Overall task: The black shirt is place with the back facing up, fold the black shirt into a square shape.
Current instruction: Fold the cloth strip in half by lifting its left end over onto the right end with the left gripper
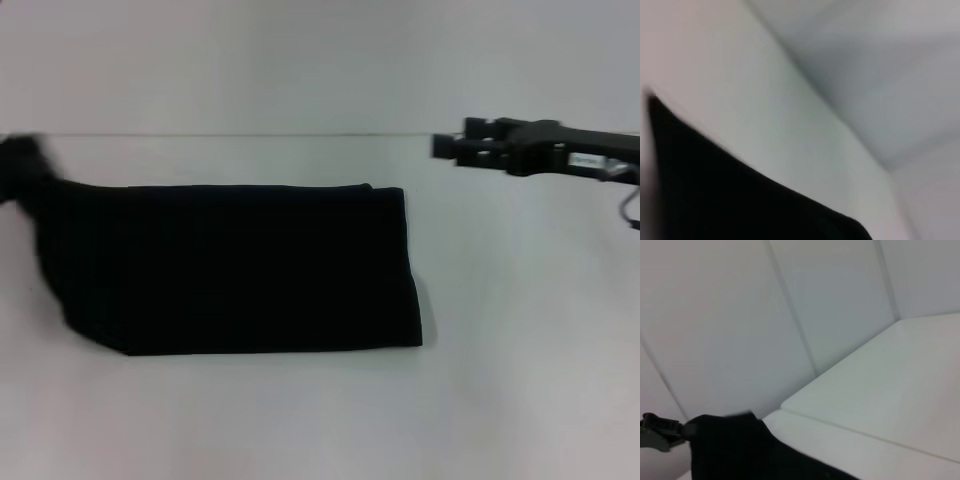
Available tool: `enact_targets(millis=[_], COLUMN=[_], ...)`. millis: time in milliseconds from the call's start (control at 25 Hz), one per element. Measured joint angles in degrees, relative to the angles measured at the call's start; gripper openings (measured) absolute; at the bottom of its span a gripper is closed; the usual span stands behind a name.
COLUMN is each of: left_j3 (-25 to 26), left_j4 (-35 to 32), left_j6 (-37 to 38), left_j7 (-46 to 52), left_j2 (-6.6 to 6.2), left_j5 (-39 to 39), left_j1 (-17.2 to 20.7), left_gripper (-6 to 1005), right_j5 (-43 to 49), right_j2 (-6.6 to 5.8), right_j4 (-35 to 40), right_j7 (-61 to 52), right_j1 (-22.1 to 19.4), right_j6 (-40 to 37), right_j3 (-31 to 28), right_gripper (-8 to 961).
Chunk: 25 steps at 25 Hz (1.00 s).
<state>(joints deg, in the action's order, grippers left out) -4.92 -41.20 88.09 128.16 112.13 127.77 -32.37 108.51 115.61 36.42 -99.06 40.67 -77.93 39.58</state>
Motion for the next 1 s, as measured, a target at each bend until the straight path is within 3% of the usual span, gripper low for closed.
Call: enact_targets(millis=[120,200,320,360,440,560,680,800,1000], left_j3=[-6.84,-9.68,-14.43,-16.83,-18.47,-17.70,-13.27,-9.11,-7.99], left_j4=[6.32,8.98,11.13,12.96,17.58,31.04,39.70,43.87,42.77], left_j6=[0.13,-0.70,-4.40,-8.63,-14.61,-23.98,-26.24,-21.68,-8.70], left_j7=[-1.92,-3.26,-5.37,-6.59,-8.72,-16.96,-28.89,-38.27,-41.13], left_j2=[1.52,3.39,8.50,10.86,11.91,12.13,12.48,12.53,12.30], left_j5=[-3.06,-3.56,-3.59,-3.77,-4.96,-9.32,-13.29,-13.99,-13.66], left_j1=[-6.06,-9.74,-14.65,-15.99,-17.14,-18.41,-17.16,-15.44,-13.26], left_gripper=[32,33,34,34,34,35,56,118,220], right_j5=[-2.59,-3.33,-3.57,-3.58,-3.57,-3.32,-2.62,-2.14,-0.57], right_j2=[-1.80,-2.81,-4.36,-4.85,-5.56,-6.31,-6.71,-7.20,-7.34], right_j4=[0.44,0.66,0.75,0.78,0.85,1.18,1.33,1.18,1.14], right_j7=[0.21,0.40,0.49,0.52,0.62,0.72,0.76,0.30,-3.65], right_j1=[-3.05,-4.77,-6.71,-7.25,-8.03,-8.69,-8.84,-8.86,-8.50], right_j6=[-2.48,-4.09,-6.45,-7.07,-7.73,-8.29,-8.05,-7.52,-6.48], right_j3=[-1.52,-2.89,-4.55,-4.89,-5.38,-5.54,-5.56,-5.57,-5.21], right_gripper=[891,891,890,890,890,890,889,888,887])
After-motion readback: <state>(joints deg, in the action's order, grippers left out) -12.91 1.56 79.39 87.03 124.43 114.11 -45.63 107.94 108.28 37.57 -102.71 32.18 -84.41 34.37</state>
